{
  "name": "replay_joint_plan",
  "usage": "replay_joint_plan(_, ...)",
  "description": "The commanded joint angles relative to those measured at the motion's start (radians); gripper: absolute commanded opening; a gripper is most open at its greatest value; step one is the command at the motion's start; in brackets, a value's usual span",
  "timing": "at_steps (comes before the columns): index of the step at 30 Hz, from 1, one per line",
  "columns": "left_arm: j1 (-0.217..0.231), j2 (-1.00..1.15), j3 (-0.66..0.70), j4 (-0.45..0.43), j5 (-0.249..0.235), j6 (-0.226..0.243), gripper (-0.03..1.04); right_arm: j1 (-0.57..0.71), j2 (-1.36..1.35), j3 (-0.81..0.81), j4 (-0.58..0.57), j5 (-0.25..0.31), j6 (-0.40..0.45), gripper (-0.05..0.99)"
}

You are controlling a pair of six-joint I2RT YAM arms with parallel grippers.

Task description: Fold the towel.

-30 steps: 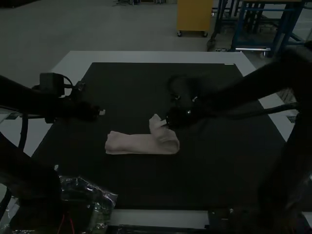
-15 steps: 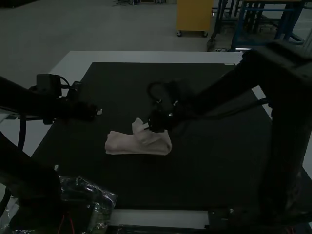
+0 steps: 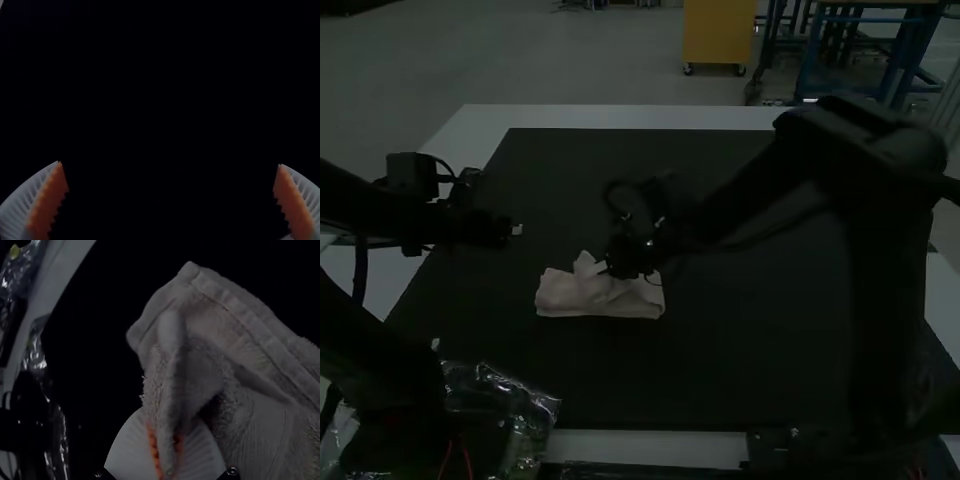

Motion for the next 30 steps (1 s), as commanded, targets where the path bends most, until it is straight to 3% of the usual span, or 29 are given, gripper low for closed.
replay_joint_plan(1, 0.019, -0.014, -0.002, 0.003, 0.005, 0.006, 0.97, 0.020, 0.016, 0.040, 0.016, -0.017, 0.016, -0.02)
replay_joint_plan(10, 0.046, -0.020, -0.007, -0.006, 0.028, 0.014, 0.97, 0.027, 0.059, 0.091, 0.025, -0.017, 0.017, -0.02)
replay_joint_plan(20, 0.046, -0.018, -0.010, -0.006, 0.033, 0.014, 0.97, 0.032, 0.081, 0.121, 0.031, -0.019, 0.042, -0.02)
replay_joint_plan(21, 0.046, -0.020, -0.010, -0.005, 0.033, 0.015, 0.97, 0.033, 0.085, 0.123, 0.037, -0.022, 0.052, 0.04)
replay_joint_plan(27, 0.046, -0.022, -0.022, 0.018, 0.031, 0.014, 0.97, 0.044, 0.087, 0.135, 0.051, -0.050, 0.068, 0.68)
replay_joint_plan(28, 0.046, -0.022, -0.025, 0.024, 0.031, 0.012, 0.97, 0.049, 0.087, 0.140, 0.051, -0.059, 0.072, 0.74)
replay_joint_plan(30, 0.046, -0.023, -0.028, 0.037, 0.031, 0.009, 0.97, 0.050, 0.084, 0.143, 0.052, -0.083, 0.077, 0.76)
